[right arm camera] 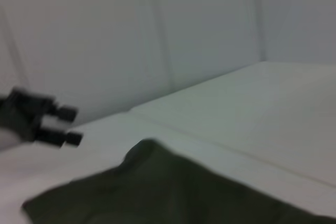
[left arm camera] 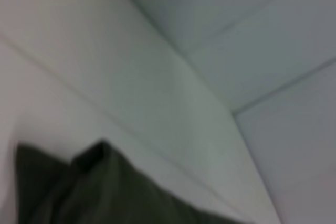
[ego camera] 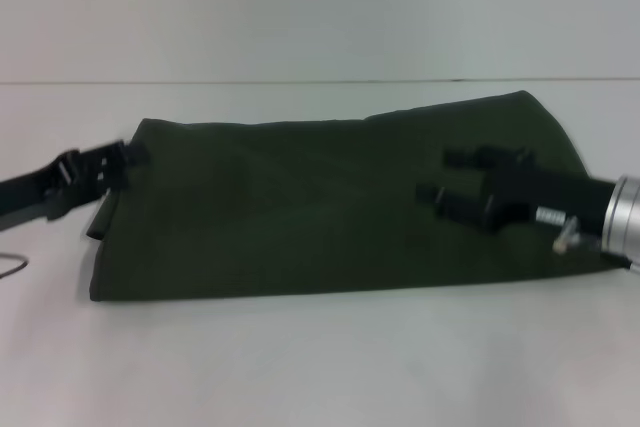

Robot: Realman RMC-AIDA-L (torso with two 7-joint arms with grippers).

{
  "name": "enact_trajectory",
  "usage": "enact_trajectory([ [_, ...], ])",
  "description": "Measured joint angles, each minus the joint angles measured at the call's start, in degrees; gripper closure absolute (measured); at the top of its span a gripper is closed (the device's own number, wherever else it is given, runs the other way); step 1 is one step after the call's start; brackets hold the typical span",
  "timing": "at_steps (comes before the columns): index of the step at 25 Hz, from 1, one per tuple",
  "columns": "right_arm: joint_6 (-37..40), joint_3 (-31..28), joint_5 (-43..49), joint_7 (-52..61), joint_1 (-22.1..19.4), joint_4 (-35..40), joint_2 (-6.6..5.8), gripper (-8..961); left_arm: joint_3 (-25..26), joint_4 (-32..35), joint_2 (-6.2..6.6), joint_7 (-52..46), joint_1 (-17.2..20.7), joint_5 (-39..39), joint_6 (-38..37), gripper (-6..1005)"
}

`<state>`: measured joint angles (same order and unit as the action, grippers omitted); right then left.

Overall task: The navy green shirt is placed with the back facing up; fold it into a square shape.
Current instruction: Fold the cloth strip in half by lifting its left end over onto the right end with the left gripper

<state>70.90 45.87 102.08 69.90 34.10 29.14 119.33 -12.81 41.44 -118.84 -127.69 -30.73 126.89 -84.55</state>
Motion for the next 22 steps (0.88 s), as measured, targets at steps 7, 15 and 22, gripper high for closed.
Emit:
enact_trajectory([
  [7,1.96,4.9,1.13,-5.36,-1.31,0.33,0.45,257,0.32,4.73,1.45,-7.91,0.89,5.94,-8.04,316],
  [15,0.85,5.09,1.15,-6.16,-1.5,0.09,0.54,183,-0.08,1.17,2.19,-11.67,-1.1,11.89,-5.54,314],
  [22,-0.16,4.9,0.94,-6.18,-1.6,-0.14,0.65,185,0.78,-0.28,2.3,-17.24,-0.15,14.24,-4.68,313],
])
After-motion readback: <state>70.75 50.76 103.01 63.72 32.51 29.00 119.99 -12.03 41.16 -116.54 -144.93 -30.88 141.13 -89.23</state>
